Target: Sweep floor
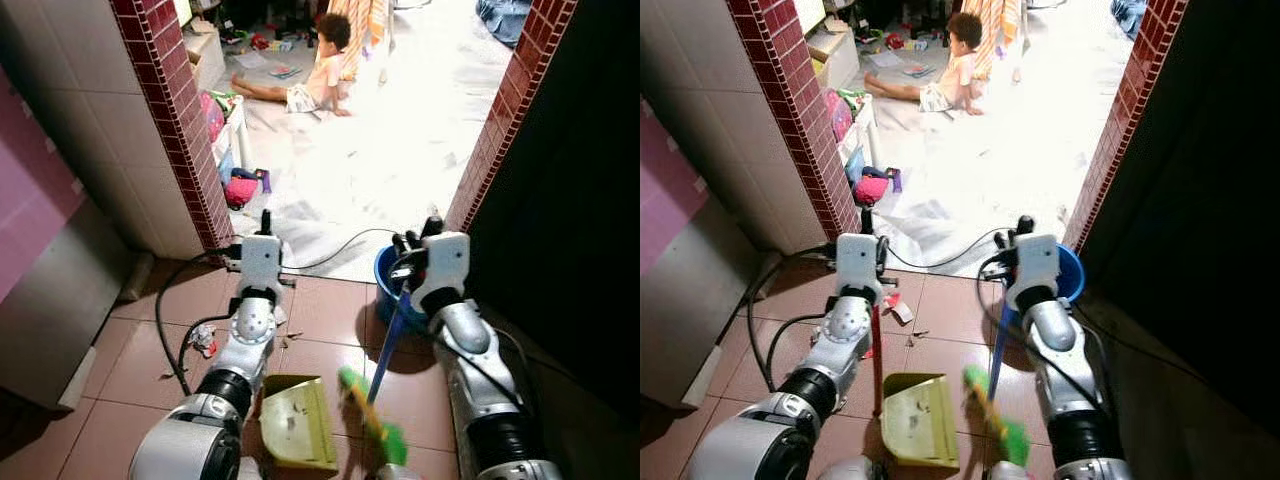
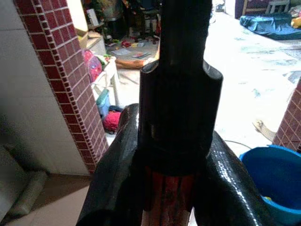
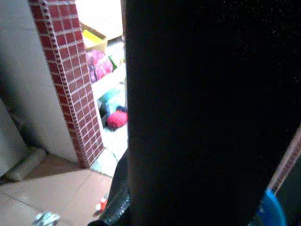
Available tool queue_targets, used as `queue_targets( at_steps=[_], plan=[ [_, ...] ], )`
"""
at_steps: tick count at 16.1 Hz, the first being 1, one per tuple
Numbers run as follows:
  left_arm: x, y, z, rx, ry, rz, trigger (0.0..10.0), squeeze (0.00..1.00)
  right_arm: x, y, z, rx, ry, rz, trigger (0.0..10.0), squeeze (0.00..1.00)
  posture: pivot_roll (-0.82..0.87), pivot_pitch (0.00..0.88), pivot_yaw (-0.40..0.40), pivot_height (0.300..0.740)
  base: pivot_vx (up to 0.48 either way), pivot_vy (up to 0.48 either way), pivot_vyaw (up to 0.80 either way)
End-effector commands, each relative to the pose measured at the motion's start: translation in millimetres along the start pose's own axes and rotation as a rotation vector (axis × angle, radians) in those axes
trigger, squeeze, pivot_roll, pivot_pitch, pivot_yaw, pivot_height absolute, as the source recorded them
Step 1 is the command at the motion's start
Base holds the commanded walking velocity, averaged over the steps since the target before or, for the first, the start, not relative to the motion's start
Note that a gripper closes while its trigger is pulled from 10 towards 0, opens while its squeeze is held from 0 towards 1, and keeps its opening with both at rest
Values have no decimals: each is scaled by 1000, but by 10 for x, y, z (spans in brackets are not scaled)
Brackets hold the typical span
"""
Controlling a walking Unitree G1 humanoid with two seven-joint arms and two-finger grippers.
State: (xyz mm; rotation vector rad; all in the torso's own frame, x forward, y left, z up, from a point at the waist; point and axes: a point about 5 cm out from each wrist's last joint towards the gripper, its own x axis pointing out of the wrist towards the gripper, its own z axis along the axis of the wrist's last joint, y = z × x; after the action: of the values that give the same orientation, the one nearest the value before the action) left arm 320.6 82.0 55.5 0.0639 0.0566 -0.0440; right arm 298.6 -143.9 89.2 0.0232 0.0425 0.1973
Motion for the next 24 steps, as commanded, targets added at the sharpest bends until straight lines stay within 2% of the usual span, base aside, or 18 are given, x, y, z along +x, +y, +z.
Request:
queue_targets(
  at_steps=[1, 2, 4, 5, 6, 7, 9, 11, 12, 14, 15, 16, 17, 21, 22, 24],
  plan=[
    [4, -18, -19, -24, 21, 3, 10000, 0, -8, -35, -38, 105, 63, -28, 10000, 0, -141, 0, 22, 740, 0, 0, 0],
    [-7, -15, -51, -39, 39, 9, 10000, 0, 0, -45, -32, 152, 78, -35, 10000, 0, -141, 0, 22, 740, 0, 0, 0],
    [-51, 38, -164, -115, 102, 39, 10000, 0, 45, -34, 26, 321, 81, -39, 10000, 0, -139, 0, 18, 740, 0, 0, 0],
    [-58, 61, -192, -139, 120, 55, 10000, 0, 54, -16, 65, 344, 68, -23, 10000, 0, -137, 0, 15, 740, 0, 0, 0],
    [-65, 87, -230, -234, 150, 62, 10000, 0, 78, 32, 157, 404, 35, 17, 10000, 0, -133, 0, 13, 740, 0, 0, 0],
    [-63, 84, -236, -272, 156, 53, 10000, 0, 99, 62, 237, 459, 11, 38, 10000, 0, -131, 0, 11, 740, 0, 0, 0],
    [-60, 89, -251, -290, 173, 53, 10000, 0, 129, 117, 376, 514, -16, 90, 10000, 0, -131, 0, 13, 740, 0, 0, 0],
    [-52, 93, -256, -300, 187, 49, 10000, 0, 153, 127, 503, 422, -46, 147, 10000, 0, -133, 0, 16, 740, 0, 0, 0],
    [-33, 99, -242, -330, 187, 32, 10000, 0, 165, 75, 587, 309, -90, 145, 10000, 0, -132, 0, 18, 740, 0, 0, 0],
    [-11, 113, -219, -348, 179, 12, 10000, 0, 177, 36, 673, 249, -121, 151, 10000, 0, -132, 0, 20, 740, 0, 0, 0],
    [16, 142, -185, -351, 163, -22, 10000, 0, 205, -16, 813, 206, -170, 153, 10000, 0, -127, 0, 26, 740, 0, 0, 0],
    [32, 196, -165, -355, 145, -37, 10000, 0, 238, -62, 972, 203, -228, 149, 10000, 0, -124, 0, 28, 740, 0, 0, 0],
    [33, 220, -152, -366, 126, -52, 10000, 0, 252, -78, 1043, 194, -258, 141, 10000, 0, -122, 0, 30, 740, 0, 0, 0],
    [29, 350, -190, -312, 147, 9, 10000, 0, 301, -47, 1205, 229, -307, 148, 10000, 0, -111, 0, 30, 740, 0, 0, 0],
    [29, 354, -192, -311, 150, 12, 10000, 0, 302, -46, 1210, 230, -309, 148, 10000, 0, -111, 0, 30, 740, 0, 0, 0],
    [40, 361, -184, -312, 151, -3, 10000, 0, 329, -61, 1365, 233, -358, 144, 10000, 0, -109, 0, 34, 740, 0, 0, 0]
  ],
)
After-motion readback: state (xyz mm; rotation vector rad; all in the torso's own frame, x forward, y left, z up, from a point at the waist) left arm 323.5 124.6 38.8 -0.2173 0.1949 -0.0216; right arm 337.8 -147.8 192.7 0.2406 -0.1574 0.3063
